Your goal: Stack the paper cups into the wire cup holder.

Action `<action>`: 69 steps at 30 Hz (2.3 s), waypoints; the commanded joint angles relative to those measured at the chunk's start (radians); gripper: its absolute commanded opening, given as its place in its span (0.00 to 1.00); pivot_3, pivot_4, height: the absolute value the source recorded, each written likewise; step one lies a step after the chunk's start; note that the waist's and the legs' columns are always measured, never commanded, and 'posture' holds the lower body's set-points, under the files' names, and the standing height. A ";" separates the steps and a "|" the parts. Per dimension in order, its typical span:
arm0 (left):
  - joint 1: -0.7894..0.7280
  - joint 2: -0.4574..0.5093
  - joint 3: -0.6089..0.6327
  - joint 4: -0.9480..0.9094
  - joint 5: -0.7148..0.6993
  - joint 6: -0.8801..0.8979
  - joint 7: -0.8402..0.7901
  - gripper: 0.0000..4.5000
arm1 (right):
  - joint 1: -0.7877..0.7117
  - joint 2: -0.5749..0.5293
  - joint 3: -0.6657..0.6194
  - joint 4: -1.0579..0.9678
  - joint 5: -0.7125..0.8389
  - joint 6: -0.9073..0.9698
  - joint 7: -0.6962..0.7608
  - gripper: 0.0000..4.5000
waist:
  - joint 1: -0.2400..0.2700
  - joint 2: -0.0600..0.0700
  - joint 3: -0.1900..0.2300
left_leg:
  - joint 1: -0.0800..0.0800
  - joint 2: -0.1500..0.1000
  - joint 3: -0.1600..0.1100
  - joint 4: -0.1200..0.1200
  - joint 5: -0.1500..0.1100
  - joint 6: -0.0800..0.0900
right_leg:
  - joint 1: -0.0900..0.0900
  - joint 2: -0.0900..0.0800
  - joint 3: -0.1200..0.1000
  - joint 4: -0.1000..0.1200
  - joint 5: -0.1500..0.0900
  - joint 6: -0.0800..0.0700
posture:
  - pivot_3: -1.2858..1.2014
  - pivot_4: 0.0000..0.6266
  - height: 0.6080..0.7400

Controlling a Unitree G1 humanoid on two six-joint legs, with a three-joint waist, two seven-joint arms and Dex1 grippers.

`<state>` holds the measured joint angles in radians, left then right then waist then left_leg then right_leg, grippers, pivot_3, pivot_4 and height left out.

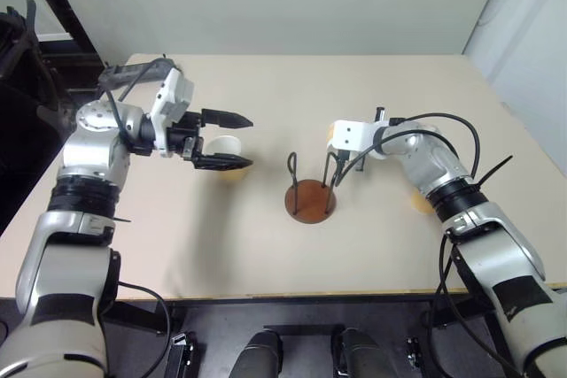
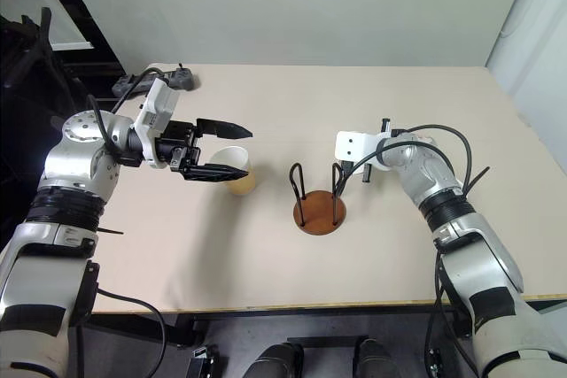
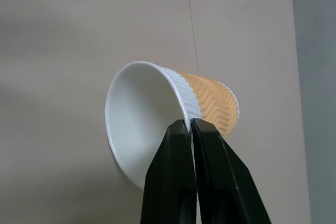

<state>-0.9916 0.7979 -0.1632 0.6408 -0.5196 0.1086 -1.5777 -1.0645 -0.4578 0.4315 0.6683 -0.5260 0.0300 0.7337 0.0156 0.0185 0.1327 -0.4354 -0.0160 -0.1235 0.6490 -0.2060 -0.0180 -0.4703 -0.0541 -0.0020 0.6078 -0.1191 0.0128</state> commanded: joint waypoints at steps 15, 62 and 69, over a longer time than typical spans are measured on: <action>-0.042 0.002 0.011 0.034 -0.007 -0.040 -0.037 1.00 | -0.188 -0.074 -0.045 0.127 0.032 -0.058 0.026 0.01 | 0.000 0.000 0.000 | -0.001 0.000 0.000 -0.001 0.000 0.000 | -0.001 0.000 0.000 -0.001 0.000 0.000 | 0.52 0.24 1.00; -0.076 0.019 -0.059 0.125 -0.047 -0.113 -0.037 1.00 | 0.026 -0.142 -0.048 -0.129 0.074 0.036 0.202 0.41 | -0.001 0.000 0.000 | -0.001 0.000 0.000 0.000 0.000 0.001 | 0.000 0.000 0.000 -0.002 0.001 0.001 | 0.52 0.24 1.00; -0.073 0.029 -0.044 0.063 -0.052 -0.059 -0.037 1.00 | 0.002 -0.092 -0.034 -0.068 0.052 0.012 0.136 0.41 | 0.000 0.000 0.000 | -0.001 0.000 0.000 0.000 0.000 0.001 | 0.000 0.000 0.000 -0.002 0.001 0.001 | 0.52 0.24 1.00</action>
<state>-1.0418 0.8088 -0.2342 0.7401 -0.5591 0.0346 -1.5792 -1.0313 -0.5511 0.4001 0.5983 -0.4669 0.0563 0.8976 0.0156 0.0186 0.1327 -0.4363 -0.0159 -0.1230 0.6490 -0.2058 -0.0168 -0.4703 -0.0541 -0.0019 0.6059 -0.1179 0.0142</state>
